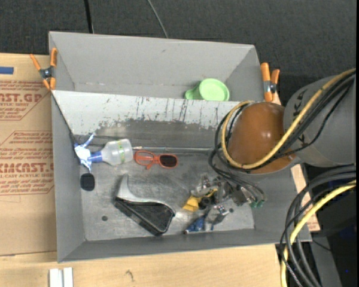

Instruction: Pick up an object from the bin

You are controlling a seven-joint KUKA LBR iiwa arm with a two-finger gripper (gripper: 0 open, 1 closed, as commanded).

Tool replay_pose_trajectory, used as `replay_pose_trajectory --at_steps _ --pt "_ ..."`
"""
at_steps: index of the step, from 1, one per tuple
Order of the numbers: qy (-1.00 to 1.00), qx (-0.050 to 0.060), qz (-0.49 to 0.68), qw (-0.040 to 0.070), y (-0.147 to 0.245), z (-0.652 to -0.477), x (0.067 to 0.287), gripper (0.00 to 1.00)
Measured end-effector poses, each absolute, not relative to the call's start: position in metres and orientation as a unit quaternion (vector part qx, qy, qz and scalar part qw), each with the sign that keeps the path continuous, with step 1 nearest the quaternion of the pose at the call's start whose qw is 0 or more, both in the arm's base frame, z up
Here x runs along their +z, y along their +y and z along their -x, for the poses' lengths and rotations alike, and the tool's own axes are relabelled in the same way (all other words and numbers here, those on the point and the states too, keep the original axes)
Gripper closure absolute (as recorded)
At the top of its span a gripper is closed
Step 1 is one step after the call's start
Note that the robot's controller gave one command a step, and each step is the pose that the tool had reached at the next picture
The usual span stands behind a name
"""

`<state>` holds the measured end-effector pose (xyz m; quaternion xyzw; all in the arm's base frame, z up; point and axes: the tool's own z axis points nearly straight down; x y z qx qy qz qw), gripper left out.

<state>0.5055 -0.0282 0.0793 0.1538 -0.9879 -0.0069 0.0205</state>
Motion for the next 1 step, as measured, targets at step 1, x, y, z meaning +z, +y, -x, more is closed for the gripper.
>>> replay_pose_trajectory --at_steps 1 --pt "-0.988 -0.007 -0.154 0.02 -0.0282 -0.5054 0.0793 1.0"
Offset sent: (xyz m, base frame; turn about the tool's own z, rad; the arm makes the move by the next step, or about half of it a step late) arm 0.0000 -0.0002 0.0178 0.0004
